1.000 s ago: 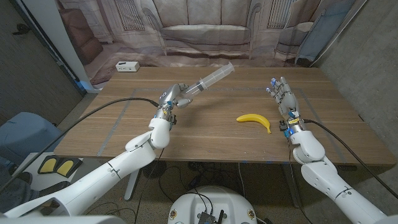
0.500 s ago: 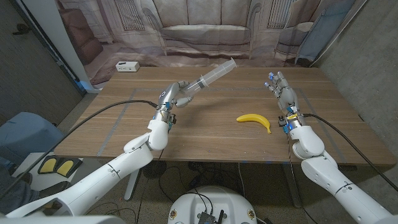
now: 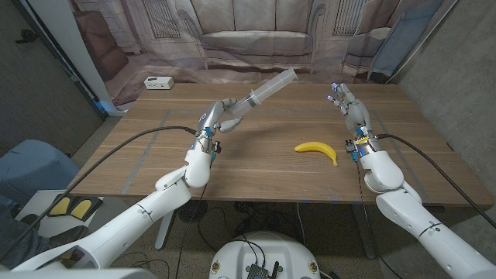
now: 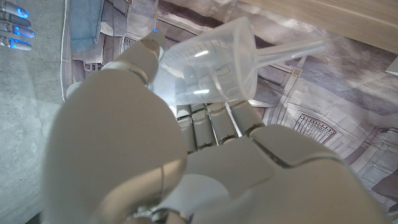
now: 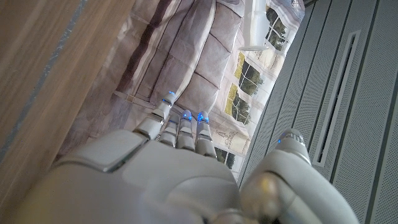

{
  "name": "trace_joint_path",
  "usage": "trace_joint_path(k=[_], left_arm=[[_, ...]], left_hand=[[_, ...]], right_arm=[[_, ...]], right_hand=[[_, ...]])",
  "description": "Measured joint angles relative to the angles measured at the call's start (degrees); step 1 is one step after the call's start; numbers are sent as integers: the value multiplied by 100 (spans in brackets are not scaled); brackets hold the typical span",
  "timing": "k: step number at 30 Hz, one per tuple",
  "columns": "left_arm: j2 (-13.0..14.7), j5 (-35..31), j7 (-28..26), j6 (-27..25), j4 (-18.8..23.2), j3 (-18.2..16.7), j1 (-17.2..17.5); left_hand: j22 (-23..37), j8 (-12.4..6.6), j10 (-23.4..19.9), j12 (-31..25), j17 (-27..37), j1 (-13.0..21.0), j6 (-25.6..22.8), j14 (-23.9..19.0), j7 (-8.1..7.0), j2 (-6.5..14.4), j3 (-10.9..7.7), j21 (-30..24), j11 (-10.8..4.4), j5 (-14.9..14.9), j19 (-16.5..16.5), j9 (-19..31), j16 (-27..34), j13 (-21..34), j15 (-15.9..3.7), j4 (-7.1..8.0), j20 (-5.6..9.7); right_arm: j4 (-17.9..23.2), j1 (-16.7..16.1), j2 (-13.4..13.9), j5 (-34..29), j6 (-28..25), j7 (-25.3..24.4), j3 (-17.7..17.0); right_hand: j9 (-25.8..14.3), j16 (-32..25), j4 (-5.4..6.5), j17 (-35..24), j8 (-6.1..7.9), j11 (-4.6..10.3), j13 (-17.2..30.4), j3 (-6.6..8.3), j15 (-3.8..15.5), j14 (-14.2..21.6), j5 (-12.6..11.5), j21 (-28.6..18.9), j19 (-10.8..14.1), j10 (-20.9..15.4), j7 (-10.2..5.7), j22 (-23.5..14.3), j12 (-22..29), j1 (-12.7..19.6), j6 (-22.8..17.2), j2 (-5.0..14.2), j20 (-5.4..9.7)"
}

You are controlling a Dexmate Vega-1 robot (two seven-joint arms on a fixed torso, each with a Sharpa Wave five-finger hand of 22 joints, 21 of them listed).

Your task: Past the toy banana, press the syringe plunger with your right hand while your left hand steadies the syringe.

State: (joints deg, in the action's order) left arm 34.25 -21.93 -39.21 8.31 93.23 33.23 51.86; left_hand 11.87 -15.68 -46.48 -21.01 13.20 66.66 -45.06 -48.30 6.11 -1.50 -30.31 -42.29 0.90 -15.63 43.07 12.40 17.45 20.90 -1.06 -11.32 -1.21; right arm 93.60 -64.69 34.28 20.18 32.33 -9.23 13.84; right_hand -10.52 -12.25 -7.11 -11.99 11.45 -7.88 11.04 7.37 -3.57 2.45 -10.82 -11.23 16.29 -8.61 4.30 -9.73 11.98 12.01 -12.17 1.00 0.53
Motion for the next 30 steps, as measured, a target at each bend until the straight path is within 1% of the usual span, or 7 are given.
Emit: trace_joint_path(k=[11, 15, 17, 23, 24, 25, 30], left_arm=[[-133, 33, 105, 331, -232, -1, -97], [-164, 51, 132, 429, -278, 0, -114], [-176, 60, 140, 457, -301, -1, -120], [-192, 105, 185, 585, -353, -22, -129], [-193, 106, 191, 598, -358, -29, -132], [-193, 106, 193, 602, -358, -30, -133], [-193, 108, 228, 641, -362, -62, -139]], left_hand=[[-17, 19, -1, 5, 27, 0, -1, -1, -1, 0, 0, -55, -1, 42, 12, -1, 27, 7, -1, 0, 13], [-17, 14, -10, 5, 26, 0, -9, -1, -8, 0, 0, -77, -9, 42, 19, -5, 46, 25, -1, 0, 19], [-17, -1, -10, 6, 27, 0, -9, -2, -8, 0, 0, -77, -10, 42, 22, -1, 46, 25, -1, 0, 22], [-16, -1, -34, 6, 53, 0, -9, -37, -8, 0, 0, -119, 11, 86, 29, 28, 62, 44, 14, 0, 29], [-16, -1, -34, 6, 53, 0, -9, -45, -8, 0, 0, -120, 10, 86, 24, 29, 78, 53, 22, 0, 65], [-16, -1, -35, 6, 53, 0, -9, -45, -8, 0, 0, -130, 10, 86, 25, 29, 79, 53, 22, 0, 83], [-16, -1, -36, 18, 53, 1, -9, -47, -8, -1, -1, -164, 8, 86, 34, 30, 79, 53, 19, -1, 92]], right_arm=[[253, 60, 99, -468, -123, -176, -34], [313, 120, 131, -600, -169, -203, -35], [328, 138, 140, -653, -188, -210, -35], [383, 251, 186, -795, -258, -216, -10], [391, 267, 191, -818, -274, -216, -6], [393, 273, 193, -824, -277, -216, -5], [414, 360, 209, -914, -320, -216, 29]], right_hand=[[0, 0, 0, 0, 0, 41, 0, 0, 0, 0, 0, 0, 21, -41, 0, 0, 0, 62, 0, 0, 20], [0, 0, -24, 0, 0, -39, -13, -24, 19, 63, 0, 0, 31, -126, 64, 0, 0, 62, -64, 0, 30], [0, 0, -24, 0, 0, -10, -13, -24, 19, 62, 0, -1, 30, -154, 62, 0, 13, 62, -62, 0, 30], [0, 0, -24, 0, 0, -12, -13, -24, 19, 62, 0, -1, 61, -155, 60, 0, 16, 62, -63, 0, 61], [0, 0, -24, 13, 0, -31, -13, -24, 32, 96, 0, -1, 61, -174, 75, 0, 16, 62, -81, 0, 61], [0, 0, -24, 22, 0, -9, -13, -24, 28, 116, 0, -1, 61, -196, 68, 0, 16, 62, -112, 0, 61], [0, -27, -24, 28, 22, -18, -12, -24, -11, 216, 0, -15, 114, -292, 70, 0, 16, 85, -196, -24, 71]])
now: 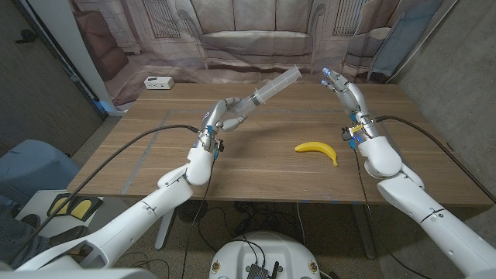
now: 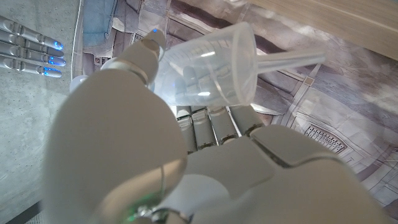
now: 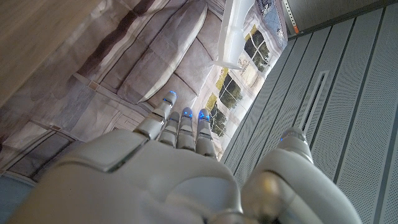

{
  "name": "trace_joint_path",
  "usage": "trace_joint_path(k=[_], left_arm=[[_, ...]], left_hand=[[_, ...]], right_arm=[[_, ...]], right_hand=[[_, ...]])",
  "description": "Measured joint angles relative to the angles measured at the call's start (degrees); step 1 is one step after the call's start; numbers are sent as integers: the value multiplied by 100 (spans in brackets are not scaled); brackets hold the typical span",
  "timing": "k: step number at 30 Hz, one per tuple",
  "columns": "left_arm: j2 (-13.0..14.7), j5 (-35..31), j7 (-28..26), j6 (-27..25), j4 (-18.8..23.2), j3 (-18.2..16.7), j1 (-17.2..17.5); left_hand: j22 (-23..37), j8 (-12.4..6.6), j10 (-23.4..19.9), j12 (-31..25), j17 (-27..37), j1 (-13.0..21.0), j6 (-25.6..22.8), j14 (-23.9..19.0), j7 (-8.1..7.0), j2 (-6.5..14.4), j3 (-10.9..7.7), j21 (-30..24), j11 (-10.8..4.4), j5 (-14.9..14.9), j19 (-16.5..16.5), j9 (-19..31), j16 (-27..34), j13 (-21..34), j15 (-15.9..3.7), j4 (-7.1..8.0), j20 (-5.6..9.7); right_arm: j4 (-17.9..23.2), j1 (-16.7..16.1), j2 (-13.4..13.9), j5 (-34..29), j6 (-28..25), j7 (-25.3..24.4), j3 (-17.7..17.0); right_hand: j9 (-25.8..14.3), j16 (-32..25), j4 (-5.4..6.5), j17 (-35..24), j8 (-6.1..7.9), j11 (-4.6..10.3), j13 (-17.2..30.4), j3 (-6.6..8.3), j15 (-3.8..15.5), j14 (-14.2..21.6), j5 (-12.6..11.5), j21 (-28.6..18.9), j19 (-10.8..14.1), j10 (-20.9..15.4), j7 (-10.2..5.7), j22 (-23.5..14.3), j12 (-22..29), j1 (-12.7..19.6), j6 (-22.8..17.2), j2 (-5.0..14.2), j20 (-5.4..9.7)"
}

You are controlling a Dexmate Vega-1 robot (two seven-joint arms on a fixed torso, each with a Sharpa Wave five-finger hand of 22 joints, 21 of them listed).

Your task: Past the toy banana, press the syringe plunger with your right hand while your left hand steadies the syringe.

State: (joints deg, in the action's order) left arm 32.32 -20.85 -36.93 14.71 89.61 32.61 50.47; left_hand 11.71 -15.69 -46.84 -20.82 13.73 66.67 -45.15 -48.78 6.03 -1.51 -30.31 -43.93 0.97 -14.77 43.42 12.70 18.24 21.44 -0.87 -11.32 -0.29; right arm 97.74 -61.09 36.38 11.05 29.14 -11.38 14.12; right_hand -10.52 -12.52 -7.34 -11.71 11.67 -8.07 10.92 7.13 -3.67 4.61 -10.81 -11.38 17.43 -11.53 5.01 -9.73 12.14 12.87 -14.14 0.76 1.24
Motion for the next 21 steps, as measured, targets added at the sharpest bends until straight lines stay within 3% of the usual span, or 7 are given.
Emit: trace_joint_path(k=[9, 21], left_arm=[[1, -28, 9, 56, -7, -28, -19], [-40, -51, 14, 133, -44, -34, -30]], left_hand=[[0, 0, -4, 9, 0, 3, 0, -2, 0, -3, 0, -46, -4, 44, -19, 24, 0, 26, -3, 0, 22], [1, 6, -36, 10, -1, 10, 0, -3, 0, -10, -1, -106, 26, 47, -20, 50, 21, 52, -4, -1, 21]], right_arm=[[13, 104, 14, -132, -7, 15, 44], [20, 207, 41, -262, -16, 17, 96]], right_hand=[[0, -22, 0, 0, 0, 49, 0, 0, 62, 125, 0, -14, 144, -108, 0, 0, 44, -1, -62, 1, 61], [0, -22, 0, -1, 0, 29, -27, 0, 50, 154, 0, -14, 153, -127, 9, 0, 44, -1, -114, 1, 70]])
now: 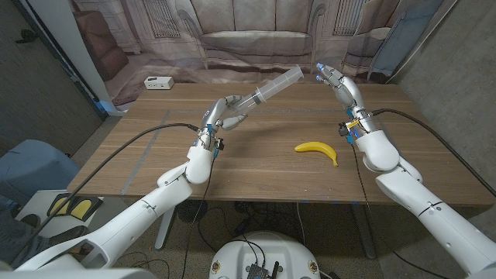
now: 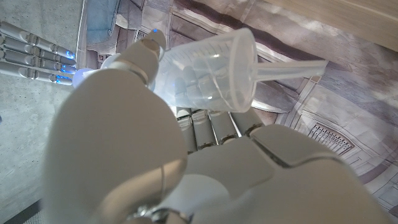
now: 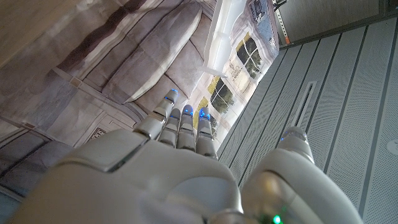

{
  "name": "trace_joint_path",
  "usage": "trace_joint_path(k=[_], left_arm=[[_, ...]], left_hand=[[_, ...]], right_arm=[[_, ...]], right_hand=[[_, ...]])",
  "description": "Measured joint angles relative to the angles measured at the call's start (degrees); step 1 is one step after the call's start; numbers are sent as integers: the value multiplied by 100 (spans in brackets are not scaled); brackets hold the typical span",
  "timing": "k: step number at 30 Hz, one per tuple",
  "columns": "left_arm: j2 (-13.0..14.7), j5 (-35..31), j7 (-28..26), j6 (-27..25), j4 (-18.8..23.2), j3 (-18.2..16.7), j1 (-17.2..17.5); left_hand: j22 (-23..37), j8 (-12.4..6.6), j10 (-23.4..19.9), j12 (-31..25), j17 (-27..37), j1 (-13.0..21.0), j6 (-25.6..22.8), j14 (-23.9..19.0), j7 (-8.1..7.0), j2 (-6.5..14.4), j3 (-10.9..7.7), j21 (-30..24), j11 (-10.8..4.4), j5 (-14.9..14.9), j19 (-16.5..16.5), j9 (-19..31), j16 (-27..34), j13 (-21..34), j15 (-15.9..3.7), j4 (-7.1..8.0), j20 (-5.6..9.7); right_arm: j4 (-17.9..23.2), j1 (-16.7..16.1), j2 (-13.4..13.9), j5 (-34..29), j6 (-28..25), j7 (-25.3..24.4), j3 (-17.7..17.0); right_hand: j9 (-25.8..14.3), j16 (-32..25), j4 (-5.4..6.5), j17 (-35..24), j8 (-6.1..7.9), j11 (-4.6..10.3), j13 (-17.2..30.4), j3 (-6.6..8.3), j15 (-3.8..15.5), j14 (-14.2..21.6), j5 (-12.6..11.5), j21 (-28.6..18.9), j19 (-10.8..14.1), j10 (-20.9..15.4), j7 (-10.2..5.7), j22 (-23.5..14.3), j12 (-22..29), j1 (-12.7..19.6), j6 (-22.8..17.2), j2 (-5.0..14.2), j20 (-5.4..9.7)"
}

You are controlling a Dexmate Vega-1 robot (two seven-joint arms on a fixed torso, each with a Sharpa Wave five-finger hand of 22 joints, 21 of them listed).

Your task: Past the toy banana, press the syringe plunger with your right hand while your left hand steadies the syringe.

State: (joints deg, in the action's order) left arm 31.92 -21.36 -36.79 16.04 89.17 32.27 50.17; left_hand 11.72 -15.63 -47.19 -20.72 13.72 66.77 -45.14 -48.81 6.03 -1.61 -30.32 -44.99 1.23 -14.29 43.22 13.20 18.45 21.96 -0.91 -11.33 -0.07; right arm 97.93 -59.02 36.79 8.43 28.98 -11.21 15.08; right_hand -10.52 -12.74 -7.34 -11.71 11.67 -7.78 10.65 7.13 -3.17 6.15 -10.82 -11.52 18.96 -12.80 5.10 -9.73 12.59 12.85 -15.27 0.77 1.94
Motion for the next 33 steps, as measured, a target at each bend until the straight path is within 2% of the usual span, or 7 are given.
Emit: trace_joint_path(k=[3, 5, 18, 21, 26, 29, 33], left_arm=[[-8, -5, 1, 1, -1, 0, -1], [-12, -13, 1, 1, -1, 0, -1], [-37, -54, -13, -47, 54, -1, 20], [-44, -59, -27, -53, 63, -1, 29], [-50, -71, -52, -69, 89, -2, 45], [-51, -90, -82, -98, 106, -9, 55], [-54, -102, -98, -115, 124, -13, 66]], left_hand=[[0, 0, 0, 4, 0, 13, 0, 0, 0, -13, -1, -16, 0, 36, -1, 3, 0, 25, 0, 0, -1], [0, 0, -1, 5, 0, 13, -1, -2, -1, -13, -78, -38, -1, 41, -1, 5, 0, 29, 2, -78, -1], [-28, 8, -1, 21, -1, 12, -2, -11, -1, -12, -86, -84, -1, 43, -33, 6, -1, 52, 10, -86, 28], [-28, -6, -1, 21, -1, 12, -2, -12, -1, -12, -94, -121, -2, 56, -34, 6, -1, 52, 12, -94, 28], [-27, -6, -1, 21, -1, 12, -2, -32, -1, -12, -101, -152, -2, 65, -34, 5, -5, 69, 31, -101, 27], [-27, -6, -1, 21, -1, 12, -2, -32, -1, -12, -101, -154, -2, 65, -34, 5, -6, 79, 31, -101, 27], [-27, -6, -31, 22, 27, 12, -2, -31, -1, -12, -101, -172, 28, 66, -35, 2, 22, 79, 31, -101, 27]], right_arm=[[0, 9, 3, -19, 3, 2, 2], [0, 23, 7, -27, 15, 6, 7], [-29, 100, 24, -108, 96, 51, 45], [-29, 108, 26, -134, 96, 54, 48], [-31, 150, 36, -218, 48, 54, 69], [-31, 178, 47, -253, 21, 48, 85], [-26, 211, 62, -308, -24, 44, 103]], right_hand=[[0, 0, 0, 0, 0, 0, 0, 0, 0, 0, 0, 0, 0, 0, -9, 0, 0, 17, -9, 17, 0], [0, 0, 0, 0, 0, 0, 0, 0, 0, 0, 0, 0, 0, 0, -9, 0, 0, 22, -9, 22, 0], [0, -22, 0, -1, -3, 30, 1, 0, 0, 123, 0, 0, 31, -113, -54, 0, 0, 54, -6, 54, -32], [0, -22, 0, -9, -46, 30, 1, 0, 23, 154, 0, 0, 109, -113, -90, 0, 0, 53, 80, 53, -64], [0, -128, 0, -16, -68, 103, 15, 0, 40, 515, 0, -68, 396, -39, -163, 0, -61, 53, 149, 53, -116], [0, -128, 0, -36, -68, 104, 16, 0, 51, 563, 0, -106, 442, -39, -163, 0, -61, 83, 149, 83, -152], [0, -168, 0, -43, -67, 109, 16, 0, 37, 611, 0, -106, 493, -135, -163, 0, -61, 83, 148, 83, -101]])
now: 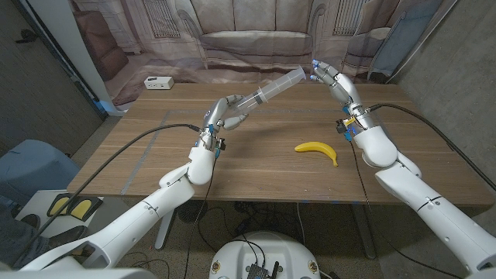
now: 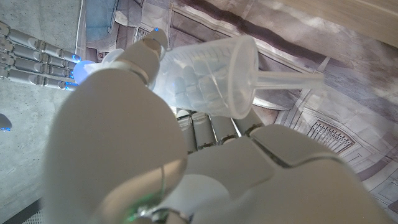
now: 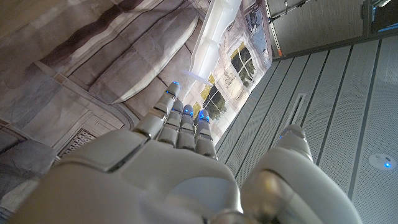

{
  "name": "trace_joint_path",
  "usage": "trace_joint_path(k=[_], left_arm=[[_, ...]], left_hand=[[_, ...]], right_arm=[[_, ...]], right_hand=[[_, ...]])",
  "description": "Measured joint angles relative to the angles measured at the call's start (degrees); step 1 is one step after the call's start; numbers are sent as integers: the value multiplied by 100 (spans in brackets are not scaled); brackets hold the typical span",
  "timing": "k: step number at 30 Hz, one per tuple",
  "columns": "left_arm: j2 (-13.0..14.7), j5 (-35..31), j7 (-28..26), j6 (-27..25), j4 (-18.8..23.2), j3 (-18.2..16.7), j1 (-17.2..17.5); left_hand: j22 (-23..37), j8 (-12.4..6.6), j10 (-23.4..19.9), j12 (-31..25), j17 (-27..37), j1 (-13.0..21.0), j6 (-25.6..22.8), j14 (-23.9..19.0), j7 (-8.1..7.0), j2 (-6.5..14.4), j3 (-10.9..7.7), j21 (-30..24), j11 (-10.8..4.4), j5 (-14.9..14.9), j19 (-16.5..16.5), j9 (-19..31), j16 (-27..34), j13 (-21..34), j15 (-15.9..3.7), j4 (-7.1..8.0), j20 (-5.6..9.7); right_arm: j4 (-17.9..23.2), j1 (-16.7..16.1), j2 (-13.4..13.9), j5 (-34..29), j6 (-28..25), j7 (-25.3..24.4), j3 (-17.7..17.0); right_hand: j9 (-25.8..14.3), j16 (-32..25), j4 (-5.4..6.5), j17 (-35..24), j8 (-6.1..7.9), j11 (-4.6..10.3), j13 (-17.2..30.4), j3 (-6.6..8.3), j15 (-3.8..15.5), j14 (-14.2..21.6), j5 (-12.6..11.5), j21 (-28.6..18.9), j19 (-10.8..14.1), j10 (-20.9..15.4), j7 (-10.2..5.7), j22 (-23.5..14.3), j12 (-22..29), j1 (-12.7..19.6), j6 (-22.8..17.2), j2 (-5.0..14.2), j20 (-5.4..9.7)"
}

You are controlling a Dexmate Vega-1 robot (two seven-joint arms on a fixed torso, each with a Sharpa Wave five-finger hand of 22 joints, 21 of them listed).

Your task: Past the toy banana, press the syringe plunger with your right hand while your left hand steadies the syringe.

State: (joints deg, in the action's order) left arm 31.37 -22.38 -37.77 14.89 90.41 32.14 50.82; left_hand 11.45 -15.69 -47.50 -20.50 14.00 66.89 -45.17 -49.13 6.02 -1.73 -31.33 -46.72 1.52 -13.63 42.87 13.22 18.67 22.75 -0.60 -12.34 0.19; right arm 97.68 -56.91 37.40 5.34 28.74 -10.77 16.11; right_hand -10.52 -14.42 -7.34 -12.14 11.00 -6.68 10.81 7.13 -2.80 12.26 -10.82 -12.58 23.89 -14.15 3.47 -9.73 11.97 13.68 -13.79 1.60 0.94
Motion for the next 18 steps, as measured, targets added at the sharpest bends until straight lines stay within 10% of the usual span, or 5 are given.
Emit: trace_joint_path(k=[18], left_arm=[[-18, -44, -83, -23, 27, -8, 10]], left_hand=[[-27, 2, -1, -1, 0, 1, -19, -10, -19, -1, 0, -59, -1, 19, -39, -7, 1, 30, 10, 0, 21]], right_arm=[[-56, 174, 54, 68, -96, 142, 111]], right_hand=[[0, 0, 0, 1, 68, -18, -1, 0, -29, 12, 0, 0, 48, -101, 93, 0, 0, 0, -177, 0, -13]])
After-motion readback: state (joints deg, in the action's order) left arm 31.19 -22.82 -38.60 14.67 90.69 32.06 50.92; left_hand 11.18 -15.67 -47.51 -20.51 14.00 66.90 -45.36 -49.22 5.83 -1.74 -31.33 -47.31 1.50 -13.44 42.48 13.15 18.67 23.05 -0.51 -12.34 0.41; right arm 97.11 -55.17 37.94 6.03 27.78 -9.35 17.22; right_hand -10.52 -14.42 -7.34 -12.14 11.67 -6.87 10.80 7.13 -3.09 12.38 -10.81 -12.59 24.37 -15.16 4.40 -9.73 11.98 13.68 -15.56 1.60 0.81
